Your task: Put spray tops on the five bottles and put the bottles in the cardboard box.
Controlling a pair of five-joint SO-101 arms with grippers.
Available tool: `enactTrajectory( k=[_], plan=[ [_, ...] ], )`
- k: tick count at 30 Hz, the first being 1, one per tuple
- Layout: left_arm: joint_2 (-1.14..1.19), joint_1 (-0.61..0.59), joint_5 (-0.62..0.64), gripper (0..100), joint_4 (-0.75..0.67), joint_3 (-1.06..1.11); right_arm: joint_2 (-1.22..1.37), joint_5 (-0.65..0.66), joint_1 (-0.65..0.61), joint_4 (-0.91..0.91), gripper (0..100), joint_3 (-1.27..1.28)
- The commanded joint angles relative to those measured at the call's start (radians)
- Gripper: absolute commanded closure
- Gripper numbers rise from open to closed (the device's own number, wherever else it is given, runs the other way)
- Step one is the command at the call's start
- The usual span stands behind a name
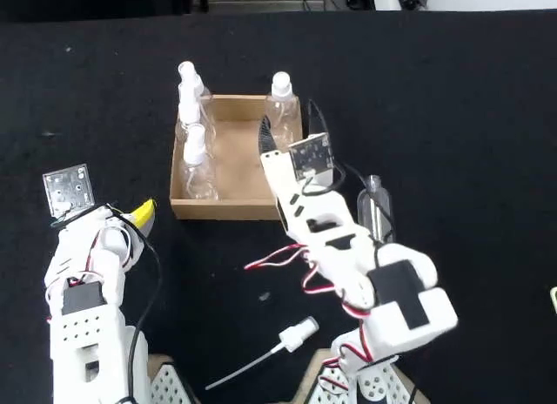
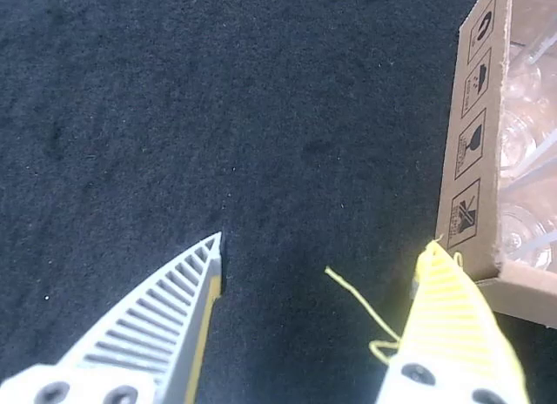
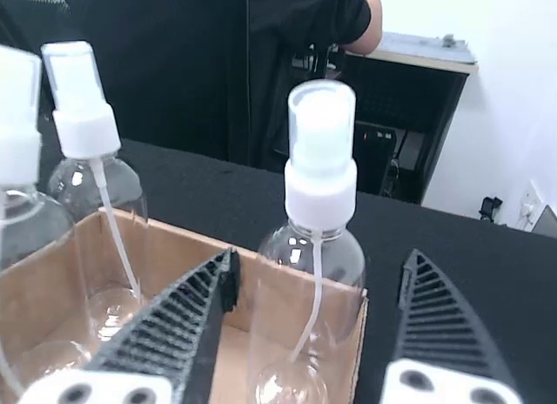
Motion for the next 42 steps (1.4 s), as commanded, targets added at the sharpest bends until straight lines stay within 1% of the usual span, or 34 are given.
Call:
enactTrajectory(
  k=[1,3,6,8,10,11,15,16,18,20,23,26,29,31,34,40,42],
  plan=[
    [-0.017,0.007,-0.006,68,-0.021,-0.007,-0.130,-0.005,0.014,0.009,73.3,0.041],
    [-0.017,0.012,-0.006,68,-0.021,-0.005,-0.194,-0.049,0.025,0.009,73.3,0.081],
    [-0.017,0.008,-0.006,68,-0.021,-0.005,-0.298,-0.157,0.044,0.014,73.3,0.153],
    [-0.017,0.008,-0.006,68,-0.021,-0.005,-0.378,-0.204,0.064,0.075,73.4,0.188],
    [-0.017,0.008,-0.006,68,-0.021,-0.005,-0.470,-0.230,0.081,0.206,75.2,0.199],
    [-0.017,0.008,-0.006,68,-0.021,-0.005,-0.519,-0.238,0.094,0.290,78.0,0.194],
    [-0.017,0.010,-0.006,68,-0.021,0.001,-0.745,-0.285,0.150,0.643,96.5,0.140],
    [-0.017,0.012,-0.006,68,-0.021,0.002,-0.805,-0.276,0.166,0.735,99.2,0.124],
    [-0.017,0.012,-0.006,68,-0.023,0.004,-0.923,-0.221,0.207,0.961,94.6,0.079],
    [-0.017,0.012,-0.006,68,-0.023,0.004,-1.018,-0.152,0.264,1.183,86.8,0.021],
    [-0.017,0.012,-0.006,68,-0.023,0.004,-1.095,-0.126,0.282,1.396,75.6,-0.047],
    [-0.017,0.012,-0.006,68,-0.021,0.005,-1.089,-0.120,0.293,1.591,70.5,-0.104],
    [-0.017,0.012,-0.006,68,-0.021,0.005,-1.043,-0.126,0.342,1.749,70.5,-0.177],
    [-0.017,0.012,-0.006,68,-0.021,0.005,-0.992,-0.127,0.377,1.820,70.2,-0.226],
    [-0.017,0.012,-0.006,68,-0.021,0.005,-0.875,-0.123,0.397,1.886,70.1,-0.288],
    [-0.017,0.012,-0.006,68,-0.021,0.005,-0.556,-0.120,0.399,1.924,70.1,-0.407],
    [-0.017,0.012,-0.006,68,-0.021,0.005,-0.447,-0.120,0.394,1.962,70.1,-0.469]
  ],
)
